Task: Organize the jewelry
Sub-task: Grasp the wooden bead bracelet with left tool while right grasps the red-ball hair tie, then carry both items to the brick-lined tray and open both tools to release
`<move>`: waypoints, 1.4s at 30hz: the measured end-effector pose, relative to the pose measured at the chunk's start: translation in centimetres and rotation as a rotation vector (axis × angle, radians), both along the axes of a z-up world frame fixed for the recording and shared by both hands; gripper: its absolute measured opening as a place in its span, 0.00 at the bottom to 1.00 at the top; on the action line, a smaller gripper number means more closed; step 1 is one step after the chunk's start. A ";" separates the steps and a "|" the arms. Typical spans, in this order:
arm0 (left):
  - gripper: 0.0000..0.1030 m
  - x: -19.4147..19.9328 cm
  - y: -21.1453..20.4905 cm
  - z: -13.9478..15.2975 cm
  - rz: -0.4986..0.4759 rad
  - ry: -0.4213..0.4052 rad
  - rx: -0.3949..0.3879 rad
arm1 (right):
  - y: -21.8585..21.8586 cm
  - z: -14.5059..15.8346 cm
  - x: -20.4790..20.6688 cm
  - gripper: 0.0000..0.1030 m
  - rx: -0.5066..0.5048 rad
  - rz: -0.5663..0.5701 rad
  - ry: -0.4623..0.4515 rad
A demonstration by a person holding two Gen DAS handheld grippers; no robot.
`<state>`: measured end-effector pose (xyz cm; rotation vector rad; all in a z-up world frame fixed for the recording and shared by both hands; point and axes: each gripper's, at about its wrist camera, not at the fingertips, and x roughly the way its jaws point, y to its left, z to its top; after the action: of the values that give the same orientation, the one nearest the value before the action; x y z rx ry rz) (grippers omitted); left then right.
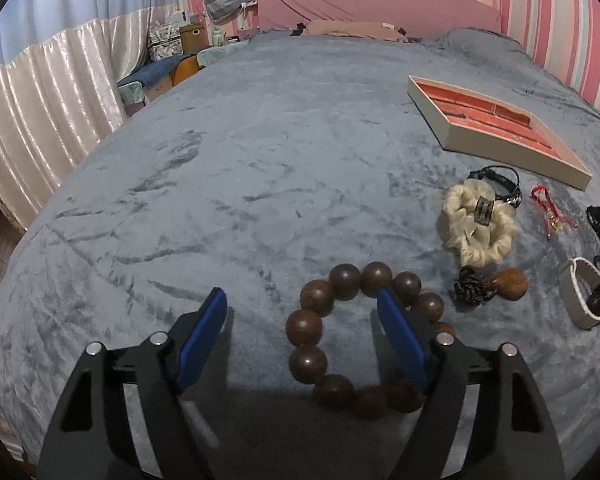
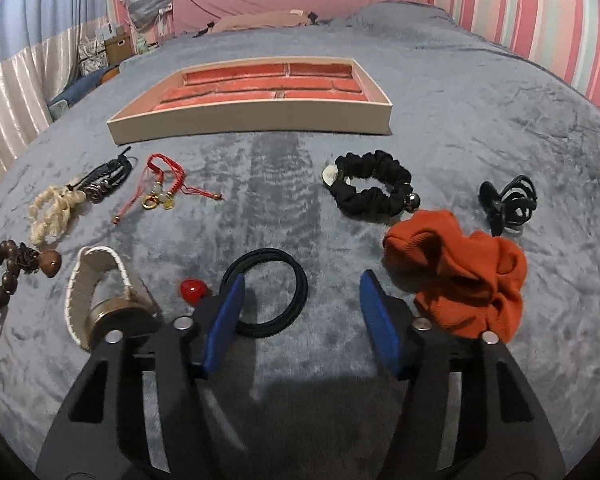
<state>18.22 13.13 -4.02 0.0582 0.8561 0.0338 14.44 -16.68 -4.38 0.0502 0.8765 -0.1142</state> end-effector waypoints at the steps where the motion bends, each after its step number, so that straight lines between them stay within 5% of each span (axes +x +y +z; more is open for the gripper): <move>1: 0.74 0.1 -0.1 -0.2 -0.005 0.008 0.001 | 0.1 -0.3 0.2 0.49 -0.005 0.004 0.014; 7: 0.67 1.2 0.2 -1.5 -0.013 0.061 -0.013 | 0.7 -0.8 0.4 0.41 -0.027 0.027 0.017; 12: 0.62 1.6 0.6 -1.8 -0.012 0.065 -0.053 | 1.0 -0.9 0.6 0.24 -0.017 0.061 0.016; 20: 0.36 1.4 0.3 -1.7 -0.032 0.045 -0.057 | 0.9 -0.9 0.8 0.06 0.034 0.102 0.014; 28: 0.19 1.1 0.9 -1.5 -0.005 0.028 -0.081 | 0.7 -0.6 0.6 0.04 0.059 0.109 -0.002; 42: 0.19 -1.0 -0.9 1.1 -0.028 -0.078 -0.062 | 0.9 1.0 -0.3 0.04 0.058 0.141 -0.068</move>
<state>17.20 12.24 -2.92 0.0103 0.7774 -0.0168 14.15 -15.83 -3.42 0.0465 0.8125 0.0450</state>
